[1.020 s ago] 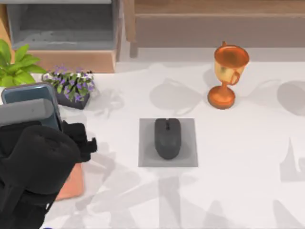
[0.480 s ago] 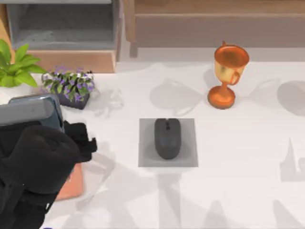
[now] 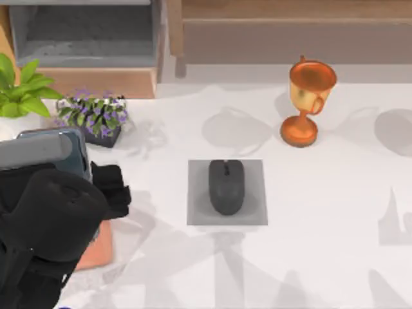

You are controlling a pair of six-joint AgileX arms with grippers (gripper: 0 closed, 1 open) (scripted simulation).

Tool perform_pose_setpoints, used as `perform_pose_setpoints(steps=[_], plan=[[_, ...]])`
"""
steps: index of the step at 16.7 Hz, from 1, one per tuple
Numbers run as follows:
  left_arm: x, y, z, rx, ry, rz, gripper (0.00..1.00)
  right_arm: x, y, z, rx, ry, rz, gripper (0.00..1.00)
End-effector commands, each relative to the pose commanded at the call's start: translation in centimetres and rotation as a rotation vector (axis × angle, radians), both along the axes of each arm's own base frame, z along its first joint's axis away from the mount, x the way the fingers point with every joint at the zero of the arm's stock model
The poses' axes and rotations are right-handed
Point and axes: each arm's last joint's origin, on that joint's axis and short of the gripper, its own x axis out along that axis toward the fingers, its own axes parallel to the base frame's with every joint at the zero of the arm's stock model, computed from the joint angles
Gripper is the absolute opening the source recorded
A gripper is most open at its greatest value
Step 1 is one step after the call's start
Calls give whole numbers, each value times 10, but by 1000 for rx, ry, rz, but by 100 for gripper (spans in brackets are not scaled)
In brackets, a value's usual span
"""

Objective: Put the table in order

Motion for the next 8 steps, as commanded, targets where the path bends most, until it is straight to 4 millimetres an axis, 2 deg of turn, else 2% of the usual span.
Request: perform_pose_setpoints(steps=[3, 8], plan=[[-2, 0, 0, 1, -6, 5, 100, 0, 0, 0, 0, 0, 0, 100], [-22, -1, -2, 14, 20, -2, 100, 0, 0, 0, 0, 0, 0, 100]])
